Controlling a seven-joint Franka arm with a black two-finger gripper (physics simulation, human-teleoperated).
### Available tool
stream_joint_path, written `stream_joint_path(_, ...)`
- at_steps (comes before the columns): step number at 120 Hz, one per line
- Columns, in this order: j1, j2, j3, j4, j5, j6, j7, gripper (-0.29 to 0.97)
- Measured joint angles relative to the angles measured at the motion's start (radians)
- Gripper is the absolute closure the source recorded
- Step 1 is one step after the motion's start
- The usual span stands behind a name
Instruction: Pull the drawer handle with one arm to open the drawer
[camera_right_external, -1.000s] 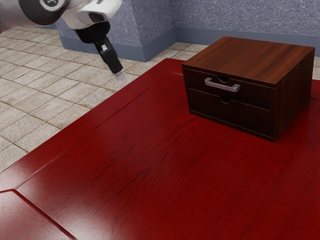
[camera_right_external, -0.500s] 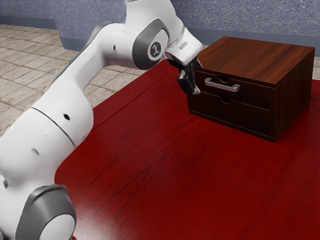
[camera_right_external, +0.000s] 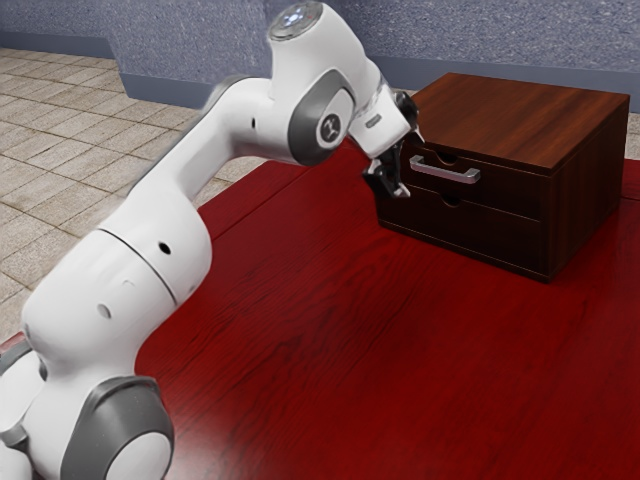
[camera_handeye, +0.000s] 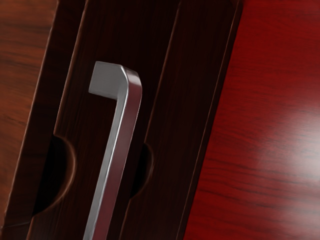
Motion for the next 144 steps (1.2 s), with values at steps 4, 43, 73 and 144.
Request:
stream_joint_path(4, -0.004, 0.000, 0.000, 0.001, 0.000, 0.006, 0.012, 0.00)
stream_joint_path(43, -0.006, 0.029, 0.001, 0.002, 0.000, 0.045, 0.097, 0.00)
stream_joint_path(73, -0.006, 0.043, 0.000, 0.002, 0.000, 0.070, 0.139, 0.00)
stream_joint_path(144, -0.031, 0.071, 0.000, 0.001, 0.000, 0.100, 0.190, 0.00)
